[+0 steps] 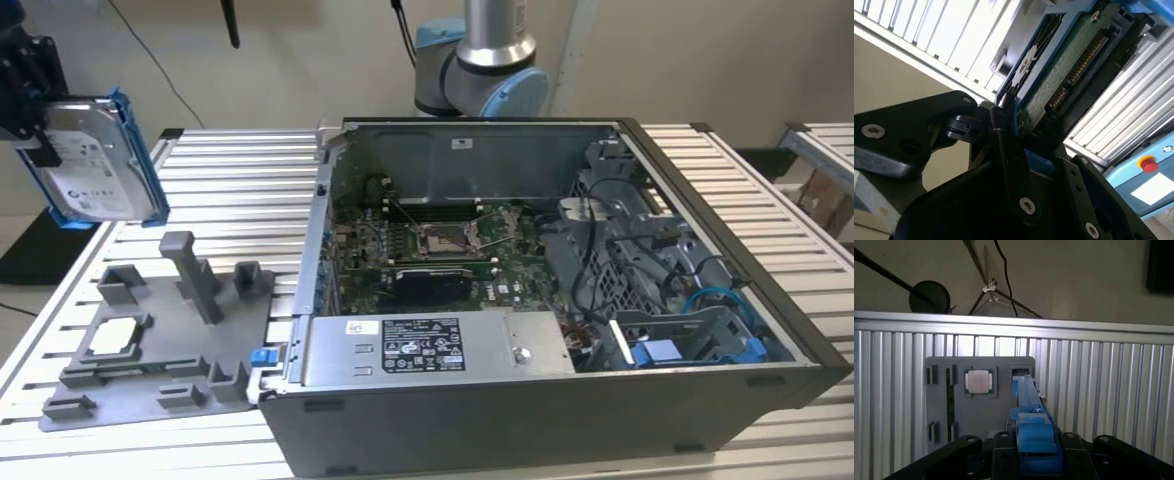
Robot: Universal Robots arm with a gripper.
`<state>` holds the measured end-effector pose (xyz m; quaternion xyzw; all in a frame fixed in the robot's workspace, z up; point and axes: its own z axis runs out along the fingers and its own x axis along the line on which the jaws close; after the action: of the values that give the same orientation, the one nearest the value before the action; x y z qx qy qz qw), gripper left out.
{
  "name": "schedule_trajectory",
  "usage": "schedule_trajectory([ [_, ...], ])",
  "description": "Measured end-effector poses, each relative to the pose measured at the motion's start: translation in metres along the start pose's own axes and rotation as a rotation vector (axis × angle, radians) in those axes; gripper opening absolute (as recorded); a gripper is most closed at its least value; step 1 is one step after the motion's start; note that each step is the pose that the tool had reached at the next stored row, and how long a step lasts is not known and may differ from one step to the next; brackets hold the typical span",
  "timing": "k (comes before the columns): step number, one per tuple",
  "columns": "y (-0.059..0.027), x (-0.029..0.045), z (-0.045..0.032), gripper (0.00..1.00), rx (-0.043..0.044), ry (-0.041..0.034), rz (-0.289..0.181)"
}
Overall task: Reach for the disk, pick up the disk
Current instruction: 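Pick up the disk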
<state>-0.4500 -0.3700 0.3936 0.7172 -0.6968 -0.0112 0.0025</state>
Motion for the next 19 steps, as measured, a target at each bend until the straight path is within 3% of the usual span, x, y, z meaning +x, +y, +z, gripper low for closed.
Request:
schedule_trajectory([
  [8,0.0007,-0.0002,-0.0203,0.00,0.0017,0.0000,0.000],
  [10,0.0014,-0.0003,-0.0219,0.00,0.0066,-0.0002,0.000],
  [14,0.0020,-0.0002,-0.0235,0.00,0.0303,-0.0010,-0.001],
  [19,0.0024,-0.0006,-0.0423,0.00,0.0334,-0.0017,0.000],
])
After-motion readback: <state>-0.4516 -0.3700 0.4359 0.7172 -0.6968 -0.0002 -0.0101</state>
